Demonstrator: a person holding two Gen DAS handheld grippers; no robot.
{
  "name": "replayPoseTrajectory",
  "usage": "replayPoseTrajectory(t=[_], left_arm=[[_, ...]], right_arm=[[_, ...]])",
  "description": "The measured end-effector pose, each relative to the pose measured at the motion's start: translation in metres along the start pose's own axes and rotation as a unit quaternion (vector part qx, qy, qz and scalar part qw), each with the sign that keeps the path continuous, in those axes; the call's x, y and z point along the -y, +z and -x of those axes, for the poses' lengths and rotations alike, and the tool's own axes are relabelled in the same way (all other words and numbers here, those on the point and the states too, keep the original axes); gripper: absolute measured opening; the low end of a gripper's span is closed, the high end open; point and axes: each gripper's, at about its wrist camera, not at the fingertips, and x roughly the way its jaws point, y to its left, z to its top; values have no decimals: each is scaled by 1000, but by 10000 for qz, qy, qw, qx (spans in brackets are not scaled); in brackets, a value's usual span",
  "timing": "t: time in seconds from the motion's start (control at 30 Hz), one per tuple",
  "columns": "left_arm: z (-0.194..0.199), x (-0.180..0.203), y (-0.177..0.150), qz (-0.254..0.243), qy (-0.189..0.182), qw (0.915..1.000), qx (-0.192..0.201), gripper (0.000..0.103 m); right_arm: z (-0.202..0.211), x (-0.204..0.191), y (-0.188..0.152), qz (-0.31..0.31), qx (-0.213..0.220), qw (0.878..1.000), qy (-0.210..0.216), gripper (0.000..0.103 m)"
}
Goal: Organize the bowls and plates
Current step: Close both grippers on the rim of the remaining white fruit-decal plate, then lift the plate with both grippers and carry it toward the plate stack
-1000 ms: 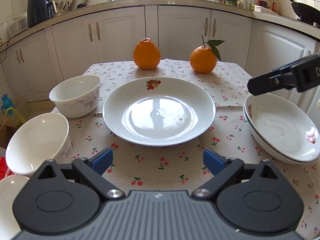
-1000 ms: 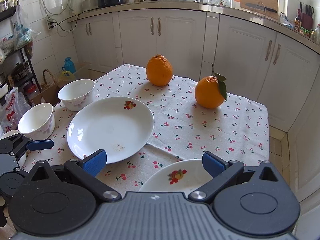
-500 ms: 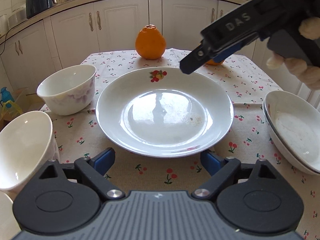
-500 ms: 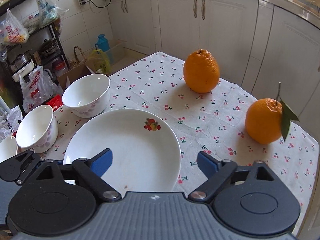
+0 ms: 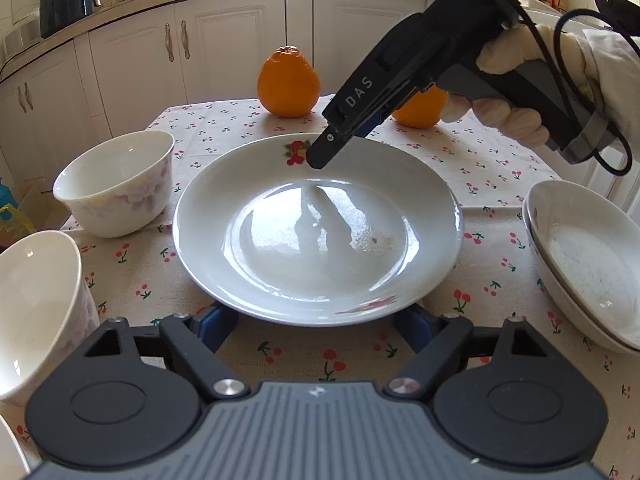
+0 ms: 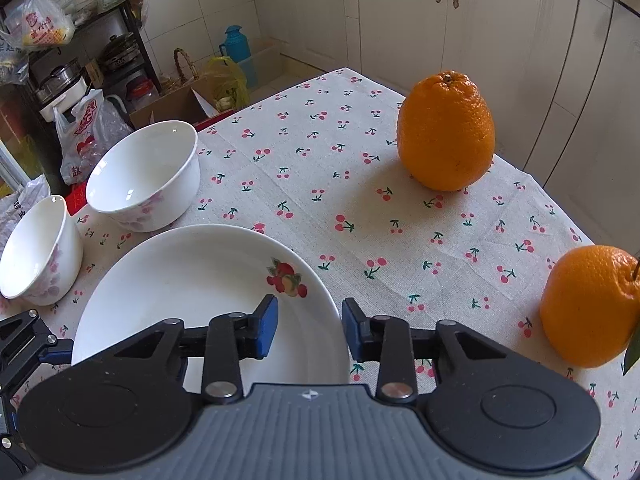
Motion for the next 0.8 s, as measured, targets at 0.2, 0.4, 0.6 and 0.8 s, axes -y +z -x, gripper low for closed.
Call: replayPoseTrajectory(t=[0.2, 0.4, 0.6, 0.8], left_arm=[[-1, -2, 0, -56, -40, 10000, 35, 87], [1, -4, 1, -48, -91, 9999, 53, 79], [1, -5, 0, -32, 2, 10000, 54, 83], [4, -9, -3, 2, 108, 9999, 49, 88]], right_arm=[[-6, 6, 6, 98, -91, 9996, 261, 37], [-9, 5, 5, 292, -196, 9992, 200, 33], [-11, 9, 11, 240, -253, 9987, 364, 32], [-20, 8, 24, 309, -309, 9972, 615, 35]])
